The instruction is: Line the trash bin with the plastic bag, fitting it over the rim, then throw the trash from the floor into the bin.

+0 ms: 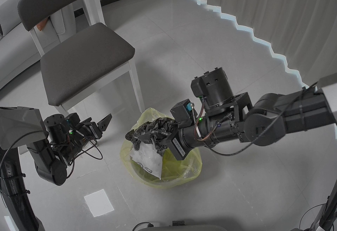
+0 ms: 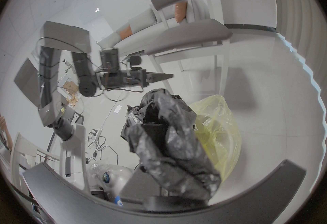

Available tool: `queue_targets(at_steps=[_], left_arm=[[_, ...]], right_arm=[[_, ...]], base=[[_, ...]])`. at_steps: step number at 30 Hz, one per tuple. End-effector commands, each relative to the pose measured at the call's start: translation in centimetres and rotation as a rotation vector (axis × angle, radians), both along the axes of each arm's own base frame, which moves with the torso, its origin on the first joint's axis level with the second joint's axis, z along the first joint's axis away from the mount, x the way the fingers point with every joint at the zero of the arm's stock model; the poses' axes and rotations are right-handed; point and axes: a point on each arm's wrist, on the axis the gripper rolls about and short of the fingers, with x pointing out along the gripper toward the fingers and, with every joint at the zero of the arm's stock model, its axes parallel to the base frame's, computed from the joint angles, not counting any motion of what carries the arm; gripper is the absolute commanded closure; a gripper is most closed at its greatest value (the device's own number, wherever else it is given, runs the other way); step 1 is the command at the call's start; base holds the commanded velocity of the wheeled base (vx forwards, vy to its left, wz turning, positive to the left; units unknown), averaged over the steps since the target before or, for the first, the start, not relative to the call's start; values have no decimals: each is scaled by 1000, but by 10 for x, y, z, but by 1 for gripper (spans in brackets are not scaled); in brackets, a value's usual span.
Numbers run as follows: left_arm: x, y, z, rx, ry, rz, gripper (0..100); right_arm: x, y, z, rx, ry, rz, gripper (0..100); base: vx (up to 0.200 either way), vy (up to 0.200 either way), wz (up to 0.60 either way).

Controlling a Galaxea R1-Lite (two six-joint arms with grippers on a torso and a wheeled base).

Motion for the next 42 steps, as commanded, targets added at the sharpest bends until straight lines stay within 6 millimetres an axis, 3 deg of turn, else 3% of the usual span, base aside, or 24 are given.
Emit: queue_targets(at_steps=[1, 12, 23, 31, 32, 36, 42], left_arm=[[-5, 3, 8, -3, -25, 7, 0], [-10, 3, 12, -3, -31, 5, 0], [-10, 1, 11, -6, -24, 1, 0], [-13, 4, 8, -6, -9, 9, 0], [-12, 3, 8, -7, -10, 7, 0], [-7, -2, 8, -36, -13, -4, 0], [5, -18, 4, -45, -29, -47, 0]], right_arm=[[35, 2, -41, -42, 59, -44, 100], [81, -14, -82, -53, 114, -100, 100], [90, 0, -119, -80, 148, -79, 100], [109, 1, -128, -69, 132, -98, 100], [109, 1, -127, -68, 131, -98, 0], [108, -1, -122, -64, 130, -101, 0], [103, -3, -91, -34, 96, -100, 0]], base=[[0, 0, 0], [0, 0, 0], [0, 0, 0], [0, 0, 0], [0, 0, 0], [0, 0, 0], [0, 0, 0]])
